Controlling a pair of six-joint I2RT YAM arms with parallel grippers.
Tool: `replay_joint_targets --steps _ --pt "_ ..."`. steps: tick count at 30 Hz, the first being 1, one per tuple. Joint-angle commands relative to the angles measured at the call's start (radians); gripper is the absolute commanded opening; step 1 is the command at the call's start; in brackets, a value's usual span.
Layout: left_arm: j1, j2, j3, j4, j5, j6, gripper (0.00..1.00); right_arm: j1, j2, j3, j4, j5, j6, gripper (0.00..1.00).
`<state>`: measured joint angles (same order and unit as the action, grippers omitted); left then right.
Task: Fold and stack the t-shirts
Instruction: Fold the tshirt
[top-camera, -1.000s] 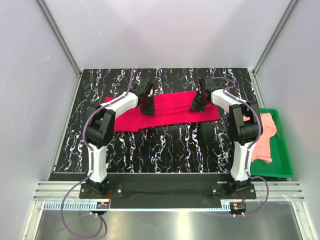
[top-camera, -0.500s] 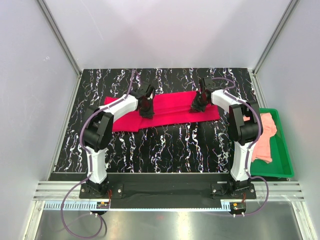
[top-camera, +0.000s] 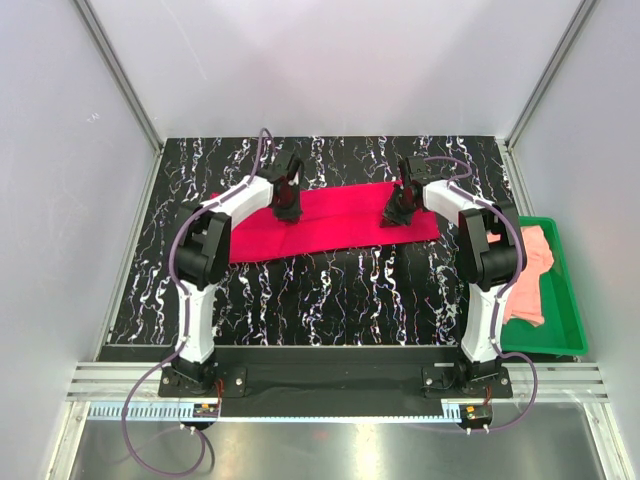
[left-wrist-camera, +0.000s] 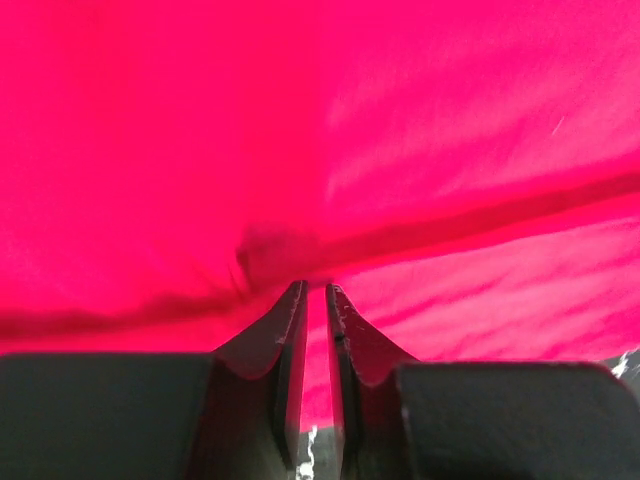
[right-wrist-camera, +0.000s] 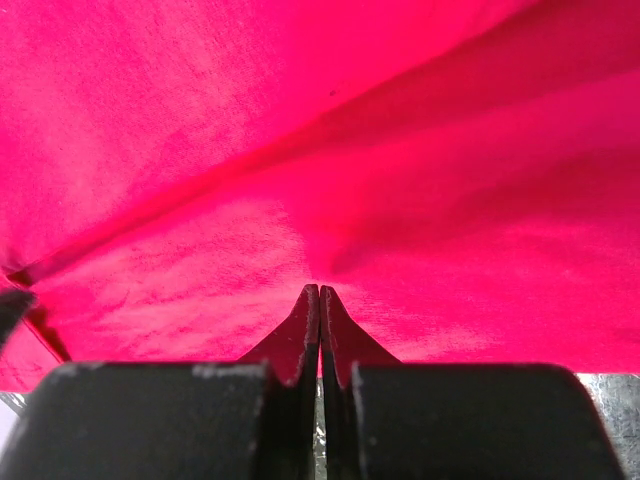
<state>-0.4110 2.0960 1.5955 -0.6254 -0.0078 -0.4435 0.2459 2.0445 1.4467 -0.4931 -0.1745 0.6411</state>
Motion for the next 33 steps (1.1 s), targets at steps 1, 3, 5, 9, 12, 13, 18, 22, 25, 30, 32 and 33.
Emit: replay_joint_targets --steps 1,3,5,9,12,13,18,22,25,30,32,33 --pt "0.0 0.048 0.125 0.026 0.002 0.057 0.18 -0.007 -0.056 0.001 0.008 0.023 0.002 0.0" --pt "0.0 0.062 0.145 0.027 0.002 0.065 0.19 -0.005 -0.052 0.01 -0.004 0.033 -0.001 0.0" --pt "0.0 0.068 0.156 0.038 0.028 0.077 0.2 -0.008 -0.038 0.021 -0.024 0.047 -0.007 0.0" --pt "0.0 0.041 0.152 0.007 0.02 0.074 0.2 -0.016 -0.027 0.047 -0.038 0.081 -0.015 0.0" --pt "0.0 -0.056 0.08 0.015 -0.019 0.06 0.2 -0.036 -0.003 0.085 -0.079 0.115 -0.023 0.0" --pt "0.0 -0.109 0.057 0.006 -0.036 0.055 0.21 -0.043 0.014 0.096 -0.085 0.116 -0.03 0.0" --pt "0.0 -0.229 -0.069 0.009 -0.02 0.052 0.22 -0.062 0.058 0.167 -0.09 0.17 -0.06 0.01" --pt "0.0 -0.238 -0.135 0.021 0.028 0.049 0.21 -0.082 0.106 0.219 -0.091 0.199 -0.066 0.02" --pt "0.0 -0.235 -0.16 0.039 0.035 0.037 0.21 -0.1 0.153 0.256 -0.101 0.208 -0.078 0.02" --pt "0.001 -0.203 -0.152 0.044 0.029 0.038 0.21 -0.12 0.184 0.29 -0.11 0.207 -0.095 0.02" --pt "0.001 -0.185 -0.138 0.044 0.028 0.042 0.21 -0.122 0.186 0.291 -0.111 0.205 -0.1 0.02" --pt "0.001 -0.163 -0.134 0.046 0.026 0.043 0.21 -0.122 0.184 0.288 -0.114 0.202 -0.1 0.02"
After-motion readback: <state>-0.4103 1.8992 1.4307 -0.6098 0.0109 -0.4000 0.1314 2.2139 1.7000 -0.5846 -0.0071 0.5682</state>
